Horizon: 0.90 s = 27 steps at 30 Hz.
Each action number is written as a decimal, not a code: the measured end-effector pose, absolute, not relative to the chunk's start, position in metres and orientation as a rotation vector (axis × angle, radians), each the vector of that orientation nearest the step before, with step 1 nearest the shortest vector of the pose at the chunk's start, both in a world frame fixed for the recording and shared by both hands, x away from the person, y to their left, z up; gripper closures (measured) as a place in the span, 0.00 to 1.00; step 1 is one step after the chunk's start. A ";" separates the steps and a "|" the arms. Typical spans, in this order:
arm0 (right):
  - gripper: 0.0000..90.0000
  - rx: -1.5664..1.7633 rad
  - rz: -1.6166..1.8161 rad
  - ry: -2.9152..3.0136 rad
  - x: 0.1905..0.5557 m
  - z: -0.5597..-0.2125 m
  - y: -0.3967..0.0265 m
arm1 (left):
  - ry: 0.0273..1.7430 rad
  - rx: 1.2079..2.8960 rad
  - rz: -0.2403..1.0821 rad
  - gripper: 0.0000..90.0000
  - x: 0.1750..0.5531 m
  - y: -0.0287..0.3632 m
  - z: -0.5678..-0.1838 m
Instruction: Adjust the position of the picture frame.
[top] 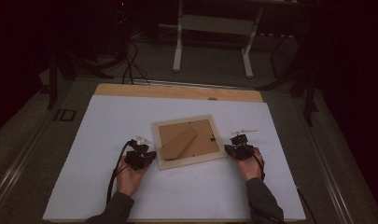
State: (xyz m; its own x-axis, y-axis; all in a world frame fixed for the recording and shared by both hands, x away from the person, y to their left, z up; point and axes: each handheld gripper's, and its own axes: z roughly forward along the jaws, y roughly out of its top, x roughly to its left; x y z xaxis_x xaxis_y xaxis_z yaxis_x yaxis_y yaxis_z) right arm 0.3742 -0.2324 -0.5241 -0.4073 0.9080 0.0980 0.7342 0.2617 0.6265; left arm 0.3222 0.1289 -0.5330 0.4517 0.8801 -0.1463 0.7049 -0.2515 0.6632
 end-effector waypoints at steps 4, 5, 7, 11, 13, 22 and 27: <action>1.00 1.549 0.901 2.233 0.366 -0.525 -0.235 | 1.316 2.022 0.314 1.00 0.328 0.131 -0.534; 1.00 1.556 0.903 2.232 0.365 -0.525 -0.235 | 1.317 2.020 0.309 1.00 0.329 0.131 -0.534; 1.00 1.577 0.911 2.218 0.361 -0.525 -0.236 | 1.321 2.007 0.306 1.00 0.331 0.131 -0.534; 1.00 1.613 0.937 2.186 0.355 -0.527 -0.238 | 1.314 1.986 0.294 1.00 0.333 0.133 -0.536; 1.00 1.623 0.939 2.175 0.353 -0.527 -0.237 | 1.312 1.980 0.292 1.00 0.334 0.133 -0.537; 1.00 1.628 0.973 2.130 0.341 -0.530 -0.239 | 1.316 1.981 0.322 1.00 0.337 0.129 -0.537; 1.00 1.614 0.976 2.135 0.341 -0.531 -0.239 | 1.300 1.995 0.320 1.00 0.335 0.130 -0.536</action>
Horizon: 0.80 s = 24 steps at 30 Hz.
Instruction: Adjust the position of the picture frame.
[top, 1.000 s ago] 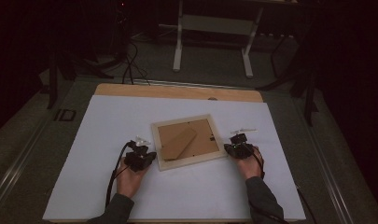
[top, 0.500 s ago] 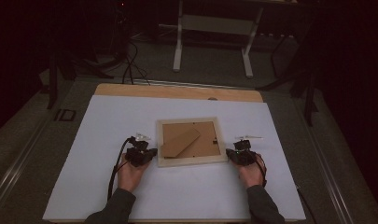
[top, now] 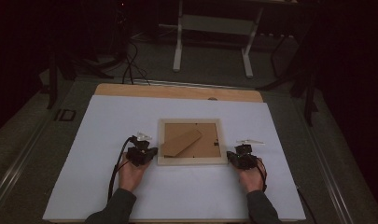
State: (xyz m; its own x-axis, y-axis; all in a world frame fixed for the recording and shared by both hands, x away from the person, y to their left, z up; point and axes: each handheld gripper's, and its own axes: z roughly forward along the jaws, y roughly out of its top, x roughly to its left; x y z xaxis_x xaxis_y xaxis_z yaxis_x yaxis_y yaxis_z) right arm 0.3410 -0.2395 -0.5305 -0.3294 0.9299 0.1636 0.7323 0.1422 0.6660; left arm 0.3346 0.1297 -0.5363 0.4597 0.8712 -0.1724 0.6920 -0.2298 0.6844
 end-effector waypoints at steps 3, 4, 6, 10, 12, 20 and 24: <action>1.00 1.610 0.961 2.136 0.341 -0.530 -0.238 | 1.292 2.005 0.313 1.00 0.332 0.131 -0.536; 1.00 1.610 0.958 2.134 0.341 -0.530 -0.237 | 1.293 2.003 0.311 1.00 0.331 0.132 -0.536; 1.00 1.615 0.961 2.129 0.340 -0.530 -0.235 | 1.292 2.003 0.306 1.00 0.331 0.134 -0.536; 1.00 1.610 0.961 2.131 0.339 -0.530 -0.232 | 1.297 1.994 0.303 1.00 0.331 0.136 -0.536; 1.00 1.611 0.960 2.131 0.339 -0.530 -0.231 | 1.301 1.994 0.307 1.00 0.331 0.138 -0.536; 1.00 1.593 0.969 2.149 0.340 -0.530 -0.223 | 1.336 1.977 0.324 1.00 0.331 0.146 -0.536; 1.00 1.587 0.973 2.157 0.341 -0.530 -0.218 | 1.347 1.970 0.330 1.00 0.329 0.150 -0.536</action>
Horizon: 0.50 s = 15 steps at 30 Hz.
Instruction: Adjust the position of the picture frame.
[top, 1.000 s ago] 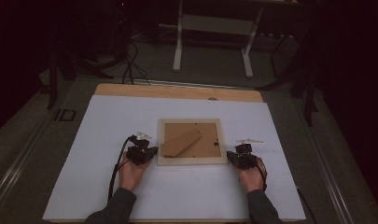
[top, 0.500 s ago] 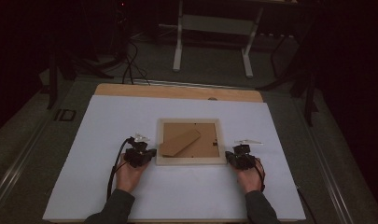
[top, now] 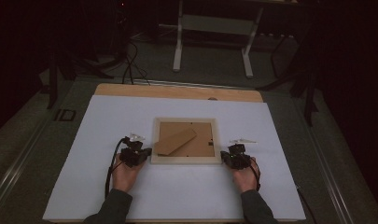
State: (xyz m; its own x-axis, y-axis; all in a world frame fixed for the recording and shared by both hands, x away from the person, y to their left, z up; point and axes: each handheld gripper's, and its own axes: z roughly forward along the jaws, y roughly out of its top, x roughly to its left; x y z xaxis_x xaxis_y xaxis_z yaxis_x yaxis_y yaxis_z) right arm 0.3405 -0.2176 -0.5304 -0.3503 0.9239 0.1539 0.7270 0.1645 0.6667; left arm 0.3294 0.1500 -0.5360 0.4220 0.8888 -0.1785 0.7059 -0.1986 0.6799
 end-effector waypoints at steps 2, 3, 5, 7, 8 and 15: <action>1.00 1.583 0.979 2.162 0.341 -0.531 -0.216 | 1.356 1.961 0.325 1.00 0.329 0.153 -0.536; 1.00 1.580 0.980 2.166 0.342 -0.531 -0.214 | 1.362 1.961 0.327 1.00 0.328 0.155 -0.536; 1.00 1.584 0.981 2.169 0.343 -0.530 -0.211 | 1.368 1.960 0.336 1.00 0.328 0.156 -0.536; 1.00 1.578 0.982 2.170 0.344 -0.531 -0.209 | 1.374 1.954 0.336 1.00 0.327 0.158 -0.536; 1.00 1.576 0.982 2.171 0.344 -0.531 -0.208 | 1.376 1.953 0.334 1.00 0.327 0.158 -0.536; 1.00 1.555 0.981 2.183 0.344 -0.531 -0.202 | 1.398 1.937 0.339 1.00 0.327 0.164 -0.536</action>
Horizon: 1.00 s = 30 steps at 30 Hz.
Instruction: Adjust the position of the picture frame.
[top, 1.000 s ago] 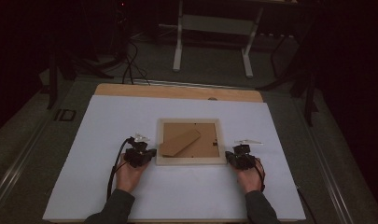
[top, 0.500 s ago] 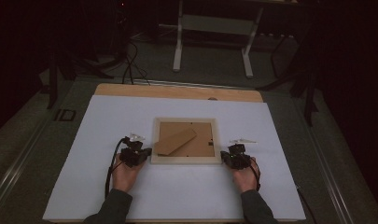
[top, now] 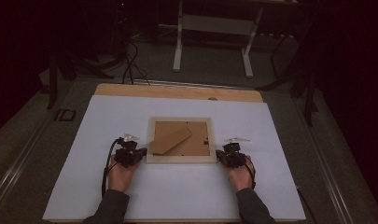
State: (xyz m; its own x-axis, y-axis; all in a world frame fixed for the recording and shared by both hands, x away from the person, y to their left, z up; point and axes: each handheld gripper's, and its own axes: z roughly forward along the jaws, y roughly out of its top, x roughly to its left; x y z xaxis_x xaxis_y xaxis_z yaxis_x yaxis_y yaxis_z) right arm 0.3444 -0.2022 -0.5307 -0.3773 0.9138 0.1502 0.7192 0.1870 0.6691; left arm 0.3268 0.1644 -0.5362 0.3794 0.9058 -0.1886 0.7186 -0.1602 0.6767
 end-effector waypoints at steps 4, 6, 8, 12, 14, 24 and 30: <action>1.00 1.553 0.993 2.184 0.343 -0.531 -0.202 | 1.392 1.940 0.339 1.00 0.327 0.165 -0.536; 1.00 1.555 1.003 2.182 0.343 -0.531 -0.202 | 1.392 1.937 0.342 1.00 0.328 0.165 -0.537; 1.00 1.558 1.001 2.184 0.342 -0.531 -0.202 | 1.376 1.956 0.340 1.00 0.329 0.165 -0.536; 1.00 1.564 1.003 2.188 0.340 -0.531 -0.203 | 1.372 1.949 0.332 1.00 0.331 0.166 -0.537; 1.00 1.563 1.003 2.188 0.338 -0.531 -0.203 | 1.373 1.946 0.332 1.00 0.331 0.166 -0.537; 1.00 1.529 1.044 2.197 0.337 -0.533 -0.208 | 1.376 1.941 0.346 0.96 0.330 0.167 -0.537; 0.97 1.483 1.069 2.200 0.332 -0.529 -0.211 | 1.382 1.925 0.347 0.93 0.328 0.171 -0.533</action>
